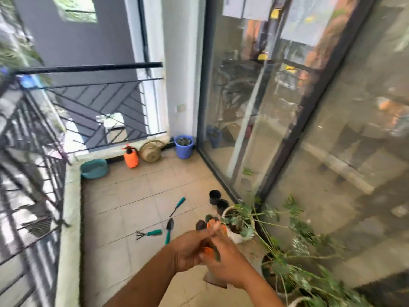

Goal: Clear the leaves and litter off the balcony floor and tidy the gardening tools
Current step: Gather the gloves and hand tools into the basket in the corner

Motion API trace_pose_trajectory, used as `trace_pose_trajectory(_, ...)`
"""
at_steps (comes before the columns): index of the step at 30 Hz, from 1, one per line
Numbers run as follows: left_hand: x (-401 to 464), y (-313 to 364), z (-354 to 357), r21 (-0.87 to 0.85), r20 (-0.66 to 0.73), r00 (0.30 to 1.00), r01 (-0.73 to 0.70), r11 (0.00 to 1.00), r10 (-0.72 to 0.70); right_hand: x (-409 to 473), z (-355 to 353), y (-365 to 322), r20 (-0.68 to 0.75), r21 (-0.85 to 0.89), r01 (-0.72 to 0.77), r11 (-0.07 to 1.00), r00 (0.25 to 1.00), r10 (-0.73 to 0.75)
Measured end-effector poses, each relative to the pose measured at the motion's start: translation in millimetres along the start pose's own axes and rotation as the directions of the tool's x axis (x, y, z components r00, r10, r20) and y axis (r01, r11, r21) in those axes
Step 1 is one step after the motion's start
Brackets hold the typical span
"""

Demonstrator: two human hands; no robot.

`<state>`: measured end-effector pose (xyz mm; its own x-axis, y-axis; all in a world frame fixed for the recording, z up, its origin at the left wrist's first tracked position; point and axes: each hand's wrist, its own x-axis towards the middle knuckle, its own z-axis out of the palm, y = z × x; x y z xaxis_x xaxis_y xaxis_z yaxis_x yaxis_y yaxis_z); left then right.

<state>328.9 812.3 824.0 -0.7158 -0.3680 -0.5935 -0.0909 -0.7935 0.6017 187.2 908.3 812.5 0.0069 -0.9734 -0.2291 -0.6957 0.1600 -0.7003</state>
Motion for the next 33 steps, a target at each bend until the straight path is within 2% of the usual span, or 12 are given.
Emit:
trace_pose_trajectory(2, -0.3, 23.9, -33.4, -0.024, -0.090, 0.995, -0.034, 0.999, 0.031, 35.0, 1.7, -14.7, -0.012, 0.120, 0.080, 0.990, 0.997, -0.079)
trace_pose_trajectory(4, 0.4, 51.0, -64.3, -0.102, -0.169, 0.984, -0.079, 0.992, 0.061, 68.7, -0.9, -35.4, -0.071, 0.282, 0.068, 0.957, 0.996, -0.050)
trace_pose_trajectory(7, -4.7, 83.9, -100.9, -0.206, -0.232, 0.968, -0.142, 0.968, 0.093, 117.8, -6.5, -62.1, -0.173, 0.573, -0.083, 0.815, 0.960, 0.220)
trace_pose_trajectory(8, -9.6, 93.7, -108.8, -0.221, -0.257, 0.962, -0.153, 0.963, 0.094, 133.3, -8.6, -67.9, -0.145, 0.670, -0.157, 0.726, 0.931, 0.335)
trace_pose_trajectory(10, -18.8, 109.3, -131.5, -0.245, -0.270, 0.959, -0.160, 0.956, 0.091, 162.8, -6.1, -82.4, 0.067, 0.780, -0.325, 0.534, 0.893, 0.446)
trace_pose_trajectory(12, -24.3, 123.7, -153.5, -0.243, -0.262, 0.961, -0.155, 0.958, 0.089, 189.7, 0.2, -98.3, 0.285, 0.824, -0.410, 0.390, 0.896, 0.342)
trace_pose_trajectory(15, -28.6, 138.9, -179.4, -0.223, -0.275, 0.959, -0.129, 0.966, 0.064, 220.5, 12.4, -117.6, 0.387, 0.873, -0.429, 0.232, 0.899, 0.207)
trace_pose_trajectory(17, -25.4, 147.9, -198.2, -0.208, -0.296, 0.954, -0.116, 0.971, 0.051, 242.6, 22.6, -122.7, 0.361, 0.870, -0.416, 0.265, 0.903, 0.233)
trace_pose_trajectory(19, -19.8, 157.9, -212.3, -0.206, -0.329, 0.943, -0.117, 0.972, 0.044, 266.5, 27.3, -122.3, 0.282, 0.843, -0.389, 0.372, 0.907, 0.312)
trace_pose_trajectory(22, -5.0, 175.8, -232.4, -0.180, -0.379, 0.924, -0.126, 0.976, 0.050, 305.0, 22.1, -116.1, 0.250, 0.840, -0.382, 0.385, 0.903, 0.350)
trace_pose_trajectory(28, 23.1, 226.0, -267.9, -0.024, -0.484, 0.871, -0.110, 0.994, 0.085, 392.2, -2.9, -115.4, 0.300, 0.855, -0.384, 0.350, 0.915, 0.271)
trace_pose_trajectory(33, 30.5, 281.1, -295.4, 0.085, -0.616, 0.777, -0.100, 0.991, 0.131, 452.1, -22.7, -135.5, 0.456, 0.786, -0.453, 0.421, 0.884, 0.099)
